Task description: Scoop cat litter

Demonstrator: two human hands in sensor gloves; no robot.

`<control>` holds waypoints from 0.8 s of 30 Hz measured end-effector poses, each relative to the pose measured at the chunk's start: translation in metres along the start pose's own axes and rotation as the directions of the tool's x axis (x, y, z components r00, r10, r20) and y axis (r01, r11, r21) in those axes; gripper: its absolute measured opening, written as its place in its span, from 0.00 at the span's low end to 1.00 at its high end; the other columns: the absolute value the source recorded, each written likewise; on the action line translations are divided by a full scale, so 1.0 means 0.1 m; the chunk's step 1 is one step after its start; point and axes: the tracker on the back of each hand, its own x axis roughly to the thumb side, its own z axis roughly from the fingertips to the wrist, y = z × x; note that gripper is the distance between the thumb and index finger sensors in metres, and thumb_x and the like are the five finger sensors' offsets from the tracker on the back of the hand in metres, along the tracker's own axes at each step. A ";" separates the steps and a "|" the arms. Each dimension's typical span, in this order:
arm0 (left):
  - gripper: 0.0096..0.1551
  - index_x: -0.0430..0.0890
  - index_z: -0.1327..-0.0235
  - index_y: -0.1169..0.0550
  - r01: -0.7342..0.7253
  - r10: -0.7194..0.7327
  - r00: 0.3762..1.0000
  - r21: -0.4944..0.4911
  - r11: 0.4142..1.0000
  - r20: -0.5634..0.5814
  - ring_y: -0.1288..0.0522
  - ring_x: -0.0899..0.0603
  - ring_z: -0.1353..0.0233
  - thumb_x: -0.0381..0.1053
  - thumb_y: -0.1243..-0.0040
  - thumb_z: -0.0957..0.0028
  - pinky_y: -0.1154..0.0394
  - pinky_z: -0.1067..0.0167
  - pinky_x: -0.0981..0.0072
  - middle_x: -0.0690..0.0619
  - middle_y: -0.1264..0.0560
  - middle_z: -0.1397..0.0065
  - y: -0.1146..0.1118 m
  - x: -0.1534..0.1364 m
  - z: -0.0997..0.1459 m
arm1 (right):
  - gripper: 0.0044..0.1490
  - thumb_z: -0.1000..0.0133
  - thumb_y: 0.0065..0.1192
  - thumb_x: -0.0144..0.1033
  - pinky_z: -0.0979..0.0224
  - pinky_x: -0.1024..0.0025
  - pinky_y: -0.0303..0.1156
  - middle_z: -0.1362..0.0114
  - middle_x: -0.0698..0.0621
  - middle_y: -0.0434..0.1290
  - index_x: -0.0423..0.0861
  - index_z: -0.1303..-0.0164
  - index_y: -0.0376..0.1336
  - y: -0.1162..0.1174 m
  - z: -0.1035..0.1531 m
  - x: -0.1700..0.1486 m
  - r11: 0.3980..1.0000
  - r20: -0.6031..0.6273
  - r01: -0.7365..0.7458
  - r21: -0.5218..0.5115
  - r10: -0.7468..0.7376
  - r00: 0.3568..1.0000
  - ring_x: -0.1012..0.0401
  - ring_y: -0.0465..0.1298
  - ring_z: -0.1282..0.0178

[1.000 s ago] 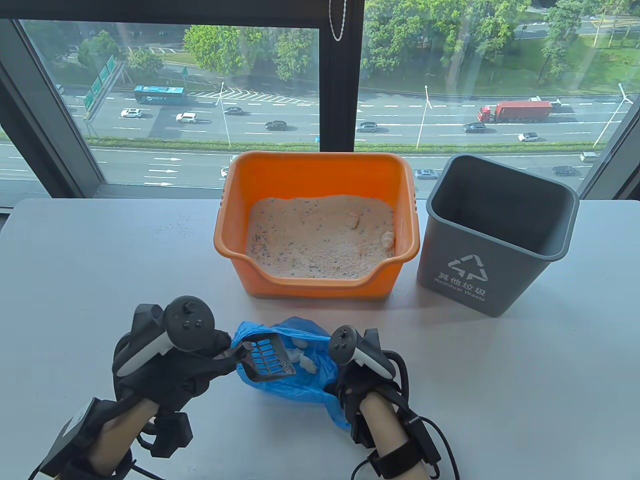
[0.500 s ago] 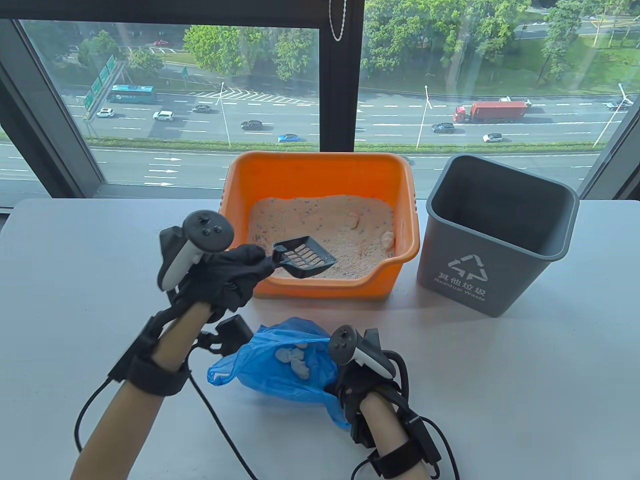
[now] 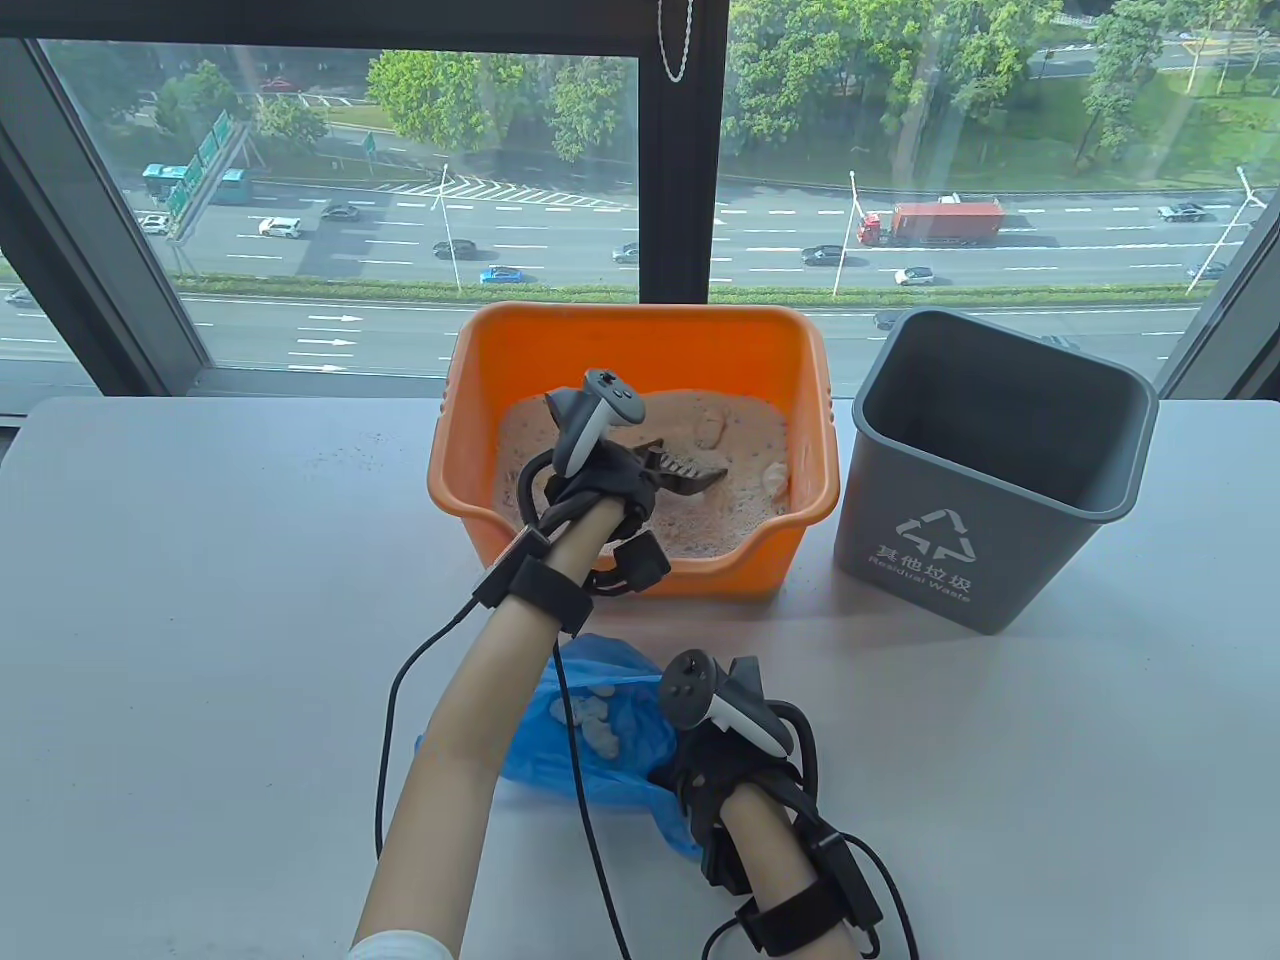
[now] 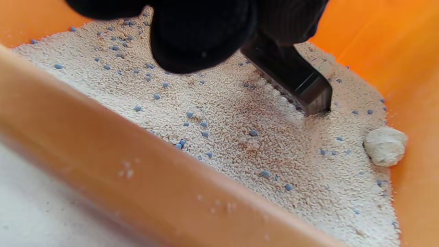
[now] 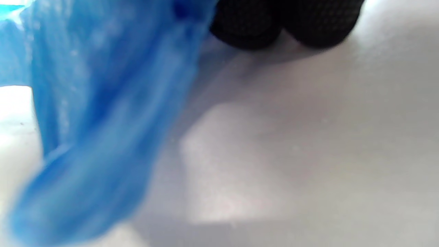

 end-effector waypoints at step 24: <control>0.33 0.47 0.27 0.36 -0.115 0.103 0.964 0.034 0.993 0.245 0.19 0.55 0.60 0.58 0.48 0.43 0.23 0.54 0.63 0.56 0.24 0.50 0.18 -0.18 0.39 | 0.55 0.56 0.71 0.46 0.52 0.70 0.72 0.32 0.36 0.51 0.46 0.26 0.44 0.00 0.00 0.00 1.000 -0.002 -0.009 0.000 0.009 1.000 0.66 0.71 0.57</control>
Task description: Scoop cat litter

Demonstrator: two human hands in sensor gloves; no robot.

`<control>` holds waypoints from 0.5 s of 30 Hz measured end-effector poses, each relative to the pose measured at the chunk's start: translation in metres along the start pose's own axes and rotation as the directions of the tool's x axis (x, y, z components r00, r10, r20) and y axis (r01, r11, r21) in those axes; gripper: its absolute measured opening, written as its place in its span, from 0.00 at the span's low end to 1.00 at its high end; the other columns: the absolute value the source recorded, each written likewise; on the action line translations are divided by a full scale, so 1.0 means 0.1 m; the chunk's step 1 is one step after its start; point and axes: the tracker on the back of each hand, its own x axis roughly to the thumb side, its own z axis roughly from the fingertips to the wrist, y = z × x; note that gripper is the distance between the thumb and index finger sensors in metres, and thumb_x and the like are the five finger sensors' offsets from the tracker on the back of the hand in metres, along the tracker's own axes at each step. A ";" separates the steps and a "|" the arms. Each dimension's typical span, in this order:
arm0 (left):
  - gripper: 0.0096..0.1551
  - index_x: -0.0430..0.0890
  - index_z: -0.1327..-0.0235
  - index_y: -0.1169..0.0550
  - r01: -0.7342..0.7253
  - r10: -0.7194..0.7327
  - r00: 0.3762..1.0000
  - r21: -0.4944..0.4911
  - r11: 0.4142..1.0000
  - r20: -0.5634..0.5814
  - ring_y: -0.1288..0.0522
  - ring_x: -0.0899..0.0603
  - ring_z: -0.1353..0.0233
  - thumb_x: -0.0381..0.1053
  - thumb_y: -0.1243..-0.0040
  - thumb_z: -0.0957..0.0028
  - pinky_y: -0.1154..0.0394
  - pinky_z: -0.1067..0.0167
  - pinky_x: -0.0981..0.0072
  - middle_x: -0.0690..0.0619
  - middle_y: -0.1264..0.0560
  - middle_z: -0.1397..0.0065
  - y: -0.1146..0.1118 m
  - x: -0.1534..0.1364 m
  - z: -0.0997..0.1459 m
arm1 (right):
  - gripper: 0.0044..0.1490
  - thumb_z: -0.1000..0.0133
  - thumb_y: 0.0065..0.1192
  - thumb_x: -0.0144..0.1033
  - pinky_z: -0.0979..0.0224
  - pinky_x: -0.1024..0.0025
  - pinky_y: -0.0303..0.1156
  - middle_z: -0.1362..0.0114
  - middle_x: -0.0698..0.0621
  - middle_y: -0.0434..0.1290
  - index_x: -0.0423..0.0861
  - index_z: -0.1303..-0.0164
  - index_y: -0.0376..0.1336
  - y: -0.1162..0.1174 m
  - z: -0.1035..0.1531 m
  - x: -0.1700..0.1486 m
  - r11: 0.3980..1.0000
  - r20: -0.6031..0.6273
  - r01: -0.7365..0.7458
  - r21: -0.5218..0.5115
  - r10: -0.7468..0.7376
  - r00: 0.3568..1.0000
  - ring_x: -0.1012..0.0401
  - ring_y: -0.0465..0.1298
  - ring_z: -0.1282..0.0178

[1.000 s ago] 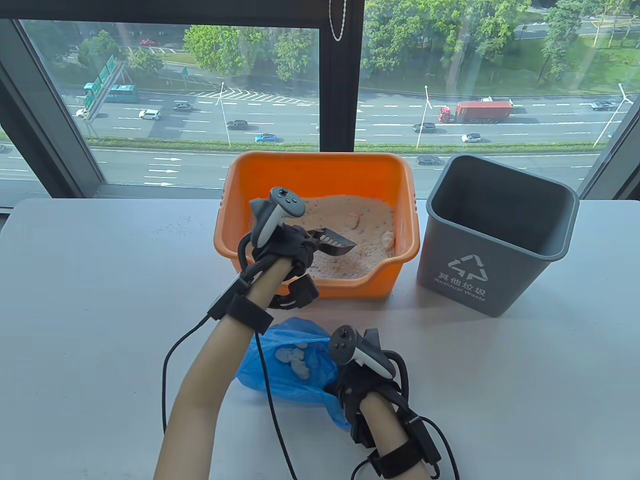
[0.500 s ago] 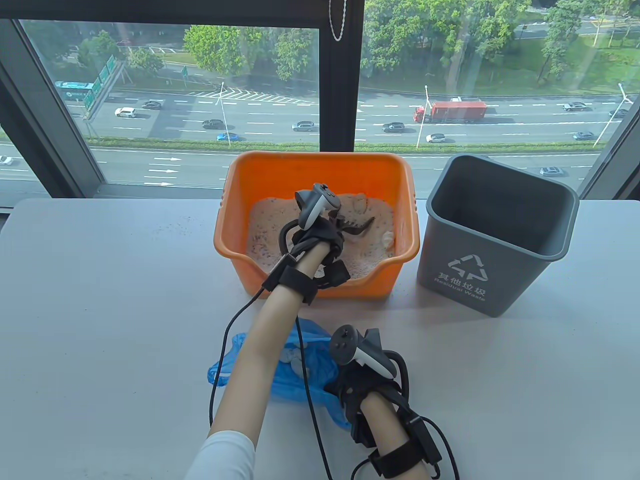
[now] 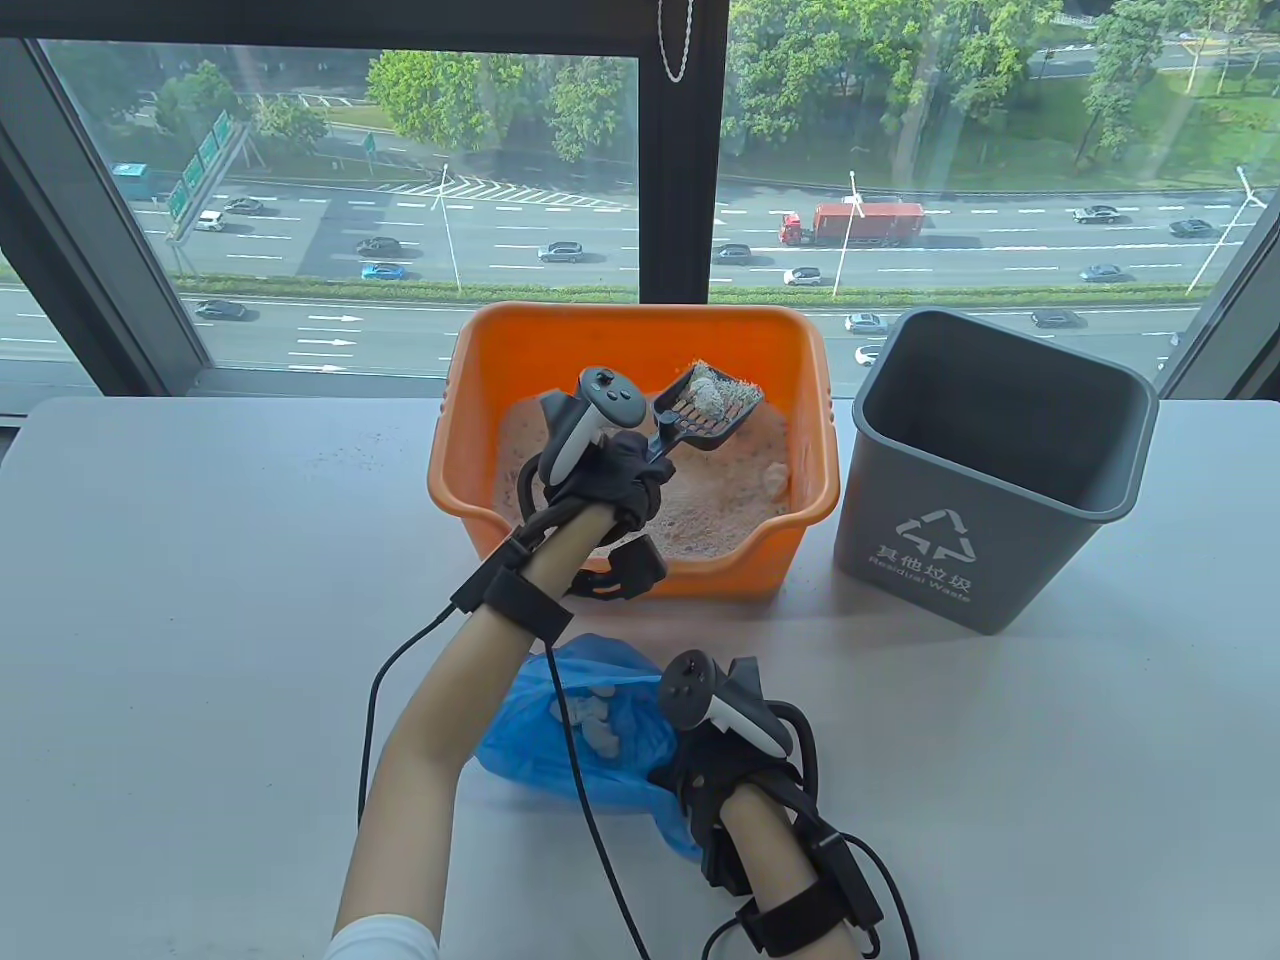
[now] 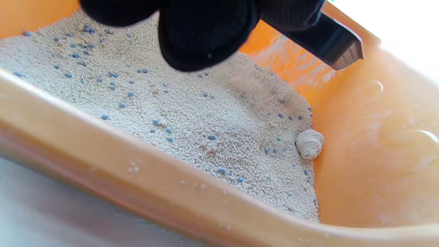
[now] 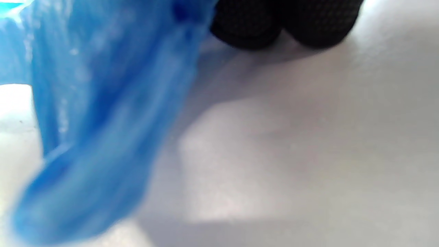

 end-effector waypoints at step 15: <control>0.33 0.47 0.27 0.36 0.068 -0.068 0.998 0.040 0.997 0.012 0.19 0.55 0.60 0.58 0.47 0.44 0.23 0.53 0.63 0.57 0.24 0.49 0.14 -0.16 0.25 | 0.55 0.56 0.71 0.46 0.52 0.70 0.72 0.32 0.37 0.51 0.46 0.26 0.44 0.00 0.00 0.00 1.000 -0.002 -0.003 0.001 0.003 1.000 0.66 0.71 0.57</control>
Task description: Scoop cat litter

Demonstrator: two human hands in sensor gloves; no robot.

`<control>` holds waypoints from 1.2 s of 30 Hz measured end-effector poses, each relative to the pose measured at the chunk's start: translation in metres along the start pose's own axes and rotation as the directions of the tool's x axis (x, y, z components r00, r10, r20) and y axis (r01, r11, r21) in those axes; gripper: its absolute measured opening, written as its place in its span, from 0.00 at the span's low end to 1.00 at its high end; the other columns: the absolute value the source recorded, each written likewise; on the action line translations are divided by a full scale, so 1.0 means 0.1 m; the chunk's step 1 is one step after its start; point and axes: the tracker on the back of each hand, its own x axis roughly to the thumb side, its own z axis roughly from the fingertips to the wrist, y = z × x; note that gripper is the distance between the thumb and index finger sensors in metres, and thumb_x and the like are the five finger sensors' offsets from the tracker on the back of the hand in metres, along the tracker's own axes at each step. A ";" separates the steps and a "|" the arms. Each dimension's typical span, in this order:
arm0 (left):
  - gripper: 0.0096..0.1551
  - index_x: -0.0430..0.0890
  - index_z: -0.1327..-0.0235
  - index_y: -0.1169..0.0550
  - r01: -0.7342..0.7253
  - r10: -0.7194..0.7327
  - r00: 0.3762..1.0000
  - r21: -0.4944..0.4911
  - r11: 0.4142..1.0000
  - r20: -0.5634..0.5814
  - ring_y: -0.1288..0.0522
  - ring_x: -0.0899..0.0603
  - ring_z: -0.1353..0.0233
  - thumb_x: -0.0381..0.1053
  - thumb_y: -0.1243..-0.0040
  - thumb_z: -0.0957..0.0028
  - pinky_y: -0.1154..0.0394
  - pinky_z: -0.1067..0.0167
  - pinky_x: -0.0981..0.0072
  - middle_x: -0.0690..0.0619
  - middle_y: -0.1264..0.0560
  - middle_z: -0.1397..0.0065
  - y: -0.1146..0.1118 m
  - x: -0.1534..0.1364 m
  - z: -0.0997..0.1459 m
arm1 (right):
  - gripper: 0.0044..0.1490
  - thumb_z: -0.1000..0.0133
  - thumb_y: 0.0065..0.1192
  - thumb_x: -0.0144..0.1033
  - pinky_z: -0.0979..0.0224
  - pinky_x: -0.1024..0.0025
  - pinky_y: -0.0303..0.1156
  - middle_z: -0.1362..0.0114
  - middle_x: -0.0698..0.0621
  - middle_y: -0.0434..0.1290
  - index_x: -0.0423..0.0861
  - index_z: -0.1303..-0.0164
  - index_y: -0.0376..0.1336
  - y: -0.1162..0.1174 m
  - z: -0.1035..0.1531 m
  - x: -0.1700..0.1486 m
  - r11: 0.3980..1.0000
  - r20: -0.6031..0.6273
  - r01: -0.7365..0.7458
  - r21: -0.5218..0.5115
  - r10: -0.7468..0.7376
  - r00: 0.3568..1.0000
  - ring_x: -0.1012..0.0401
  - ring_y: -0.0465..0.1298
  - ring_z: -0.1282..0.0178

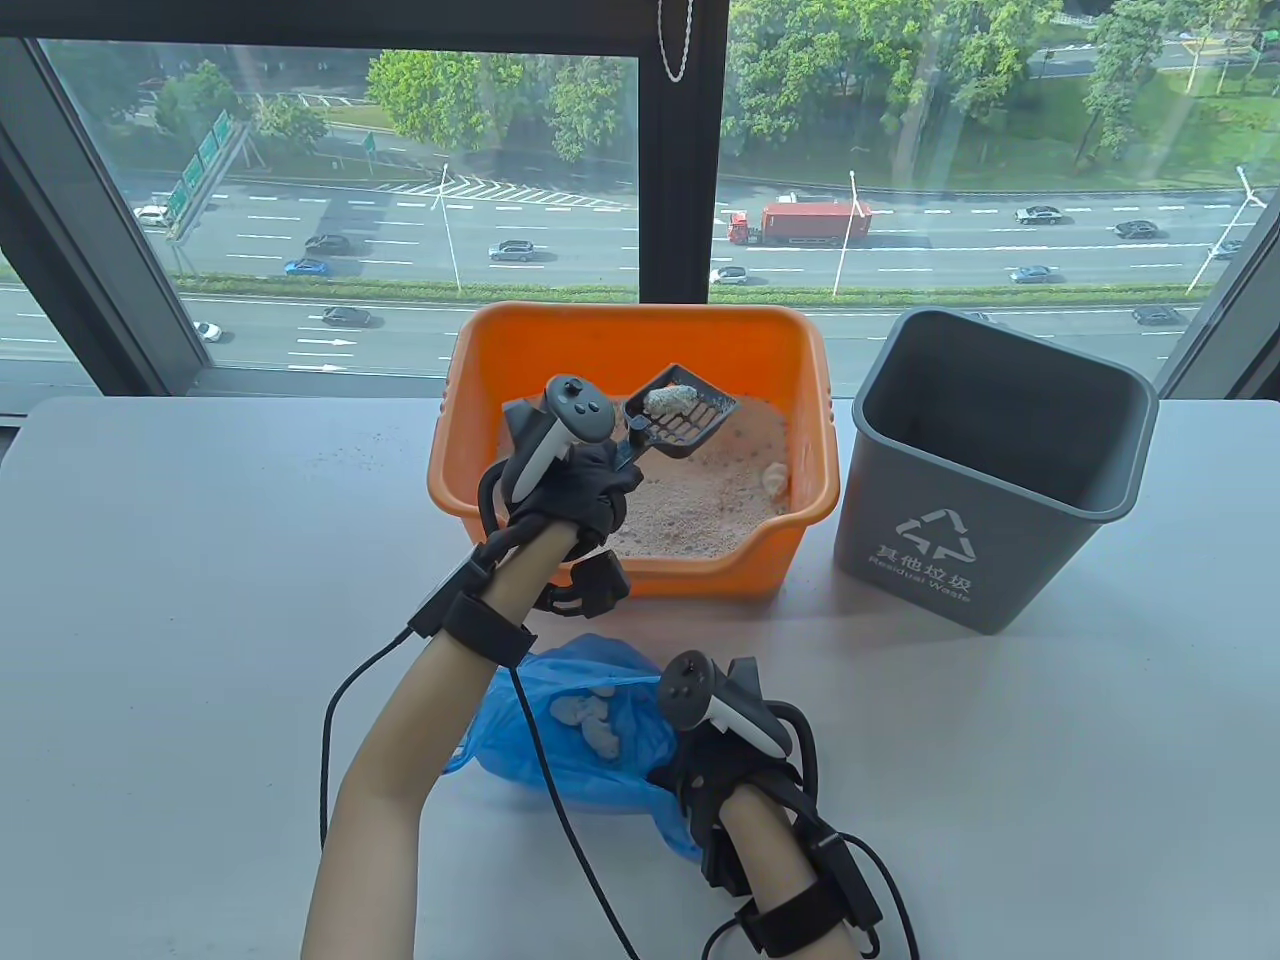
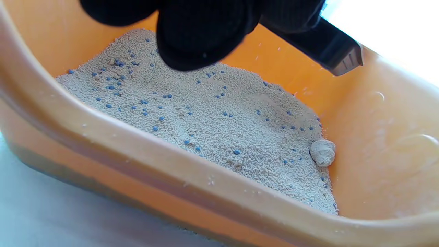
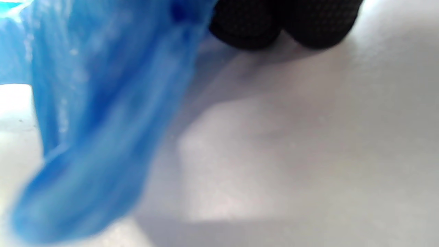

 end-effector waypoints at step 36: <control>0.34 0.45 0.28 0.30 -0.037 0.090 0.971 -0.234 0.972 0.222 0.18 0.51 0.63 0.56 0.40 0.46 0.22 0.55 0.60 0.53 0.21 0.53 0.23 -1.61 2.37 | 0.55 0.56 0.71 0.47 0.52 0.70 0.72 0.32 0.37 0.52 0.46 0.26 0.44 0.01 0.01 0.00 1.000 -0.008 -0.014 -0.014 0.014 1.000 0.66 0.71 0.56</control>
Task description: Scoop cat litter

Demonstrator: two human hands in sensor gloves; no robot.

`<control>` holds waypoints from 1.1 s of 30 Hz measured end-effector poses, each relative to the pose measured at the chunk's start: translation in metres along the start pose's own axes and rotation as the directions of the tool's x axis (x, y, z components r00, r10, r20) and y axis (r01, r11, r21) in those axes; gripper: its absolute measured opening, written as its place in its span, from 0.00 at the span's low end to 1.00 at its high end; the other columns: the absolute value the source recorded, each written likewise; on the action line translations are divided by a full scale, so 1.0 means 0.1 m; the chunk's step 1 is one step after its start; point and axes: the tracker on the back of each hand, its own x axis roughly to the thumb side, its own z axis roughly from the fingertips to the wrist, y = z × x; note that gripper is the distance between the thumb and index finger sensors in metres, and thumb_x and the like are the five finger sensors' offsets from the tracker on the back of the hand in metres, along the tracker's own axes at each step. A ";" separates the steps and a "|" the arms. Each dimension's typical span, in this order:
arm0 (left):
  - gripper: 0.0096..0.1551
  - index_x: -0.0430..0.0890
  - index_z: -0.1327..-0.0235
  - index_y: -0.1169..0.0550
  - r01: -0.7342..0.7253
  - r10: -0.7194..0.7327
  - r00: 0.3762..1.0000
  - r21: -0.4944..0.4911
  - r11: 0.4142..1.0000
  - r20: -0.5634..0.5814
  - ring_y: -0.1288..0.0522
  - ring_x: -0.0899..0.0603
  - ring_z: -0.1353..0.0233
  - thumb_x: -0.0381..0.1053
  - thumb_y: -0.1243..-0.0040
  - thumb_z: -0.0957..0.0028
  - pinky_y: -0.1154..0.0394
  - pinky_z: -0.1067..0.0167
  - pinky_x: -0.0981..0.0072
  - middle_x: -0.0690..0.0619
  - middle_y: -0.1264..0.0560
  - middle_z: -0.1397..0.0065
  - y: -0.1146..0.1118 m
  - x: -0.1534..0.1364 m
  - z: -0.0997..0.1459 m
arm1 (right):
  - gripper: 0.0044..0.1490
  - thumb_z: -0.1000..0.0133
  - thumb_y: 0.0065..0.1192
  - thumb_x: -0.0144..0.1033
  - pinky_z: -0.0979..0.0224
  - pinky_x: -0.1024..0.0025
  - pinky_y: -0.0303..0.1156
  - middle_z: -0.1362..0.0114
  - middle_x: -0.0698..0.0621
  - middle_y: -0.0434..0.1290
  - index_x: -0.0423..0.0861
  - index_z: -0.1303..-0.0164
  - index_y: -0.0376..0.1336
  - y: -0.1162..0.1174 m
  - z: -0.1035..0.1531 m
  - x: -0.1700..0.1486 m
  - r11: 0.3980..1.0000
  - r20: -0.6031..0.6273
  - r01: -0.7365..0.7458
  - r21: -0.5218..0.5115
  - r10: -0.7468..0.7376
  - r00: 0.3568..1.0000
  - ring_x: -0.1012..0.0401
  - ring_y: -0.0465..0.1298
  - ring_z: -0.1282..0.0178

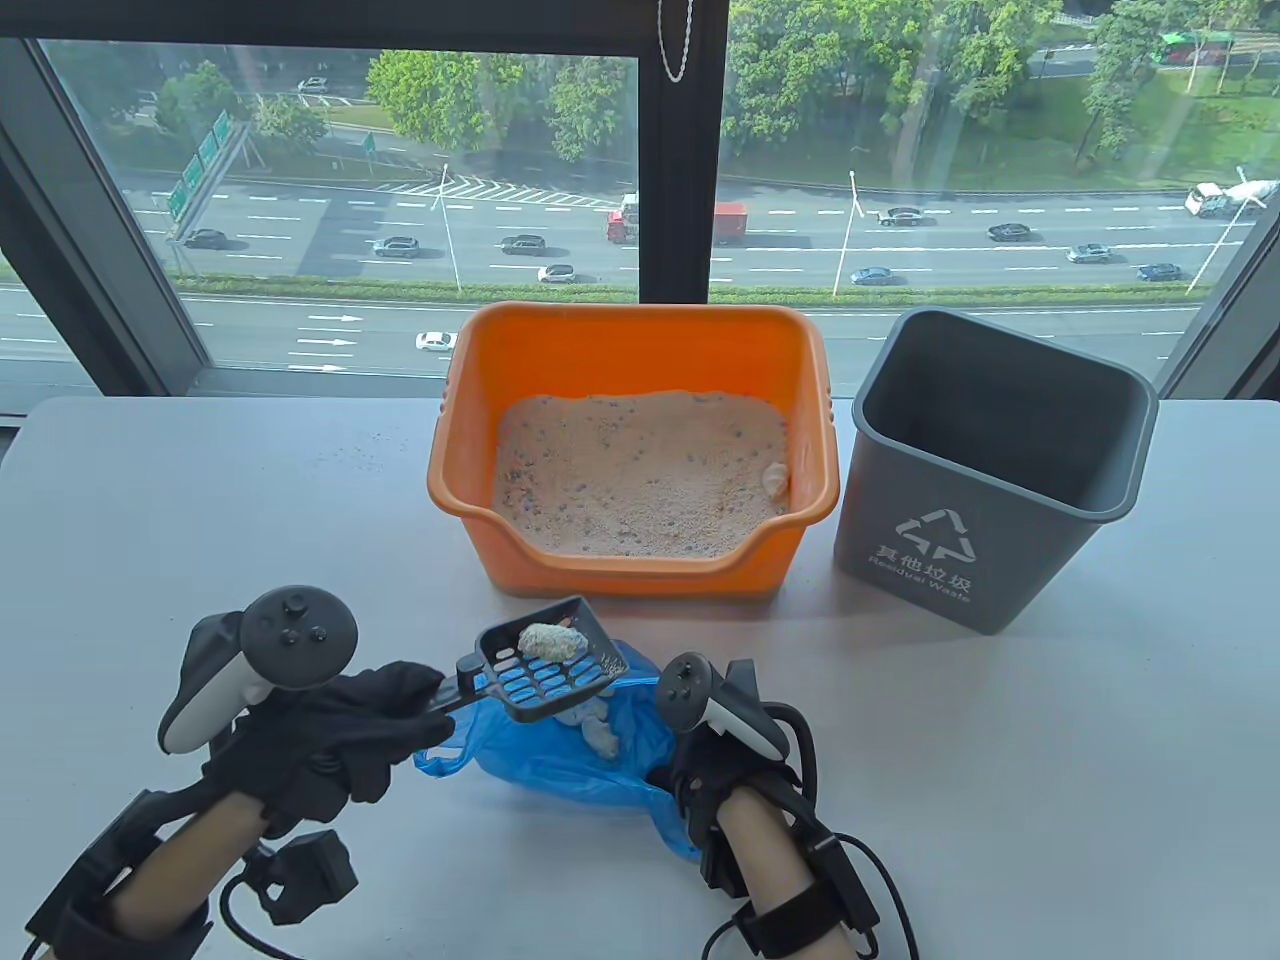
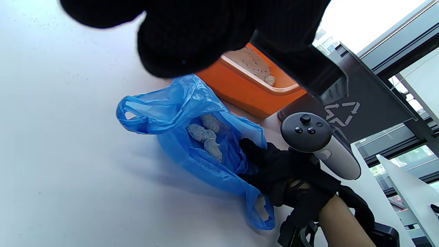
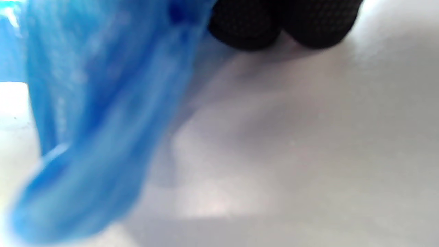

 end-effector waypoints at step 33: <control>0.35 0.55 0.26 0.30 0.542 -0.542 0.796 -0.084 0.836 -0.269 0.20 0.54 0.73 0.60 0.37 0.47 0.22 0.63 0.61 0.55 0.18 0.61 -0.31 0.58 -0.80 | 0.55 0.56 0.71 0.46 0.52 0.70 0.72 0.32 0.37 0.52 0.46 0.26 0.44 0.00 0.00 0.01 1.000 0.000 0.002 0.005 -0.002 1.000 0.66 0.71 0.56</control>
